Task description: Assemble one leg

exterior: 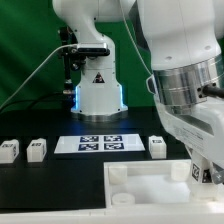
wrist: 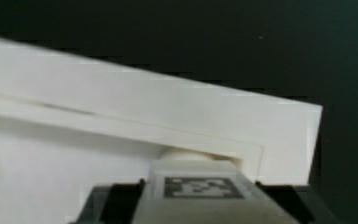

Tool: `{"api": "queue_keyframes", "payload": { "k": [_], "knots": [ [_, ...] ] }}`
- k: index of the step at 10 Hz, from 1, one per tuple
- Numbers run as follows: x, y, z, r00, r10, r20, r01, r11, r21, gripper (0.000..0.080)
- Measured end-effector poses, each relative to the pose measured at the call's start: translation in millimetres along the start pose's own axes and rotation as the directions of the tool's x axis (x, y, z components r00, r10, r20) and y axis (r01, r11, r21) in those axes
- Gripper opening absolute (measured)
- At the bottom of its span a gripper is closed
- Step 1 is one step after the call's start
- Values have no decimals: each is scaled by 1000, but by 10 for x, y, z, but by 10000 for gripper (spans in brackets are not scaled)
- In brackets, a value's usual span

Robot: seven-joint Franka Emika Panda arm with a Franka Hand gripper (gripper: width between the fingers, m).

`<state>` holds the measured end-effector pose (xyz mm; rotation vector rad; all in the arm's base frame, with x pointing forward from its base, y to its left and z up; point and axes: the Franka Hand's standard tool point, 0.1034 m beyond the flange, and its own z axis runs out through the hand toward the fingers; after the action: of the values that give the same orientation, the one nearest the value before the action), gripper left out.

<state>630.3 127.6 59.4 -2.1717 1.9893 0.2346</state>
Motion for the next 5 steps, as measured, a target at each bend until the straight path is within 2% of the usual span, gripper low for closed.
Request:
{"api": "queue_keyframes", "payload": {
  "k": [1, 2, 3, 4, 5],
  "knots": [
    [1, 1, 1, 1000, -8, -1, 8, 1000, 0, 293],
    [-10, 5, 1, 998, -68, 0, 68, 998, -3, 383],
    [-52, 18, -5, 992, -129, 5, 129, 992, -9, 531],
    [-57, 24, -9, 958, -286, 4, 286, 958, -14, 531],
    [-42, 23, -12, 891, -453, 1, 453, 891, -17, 634]
  ]
}}
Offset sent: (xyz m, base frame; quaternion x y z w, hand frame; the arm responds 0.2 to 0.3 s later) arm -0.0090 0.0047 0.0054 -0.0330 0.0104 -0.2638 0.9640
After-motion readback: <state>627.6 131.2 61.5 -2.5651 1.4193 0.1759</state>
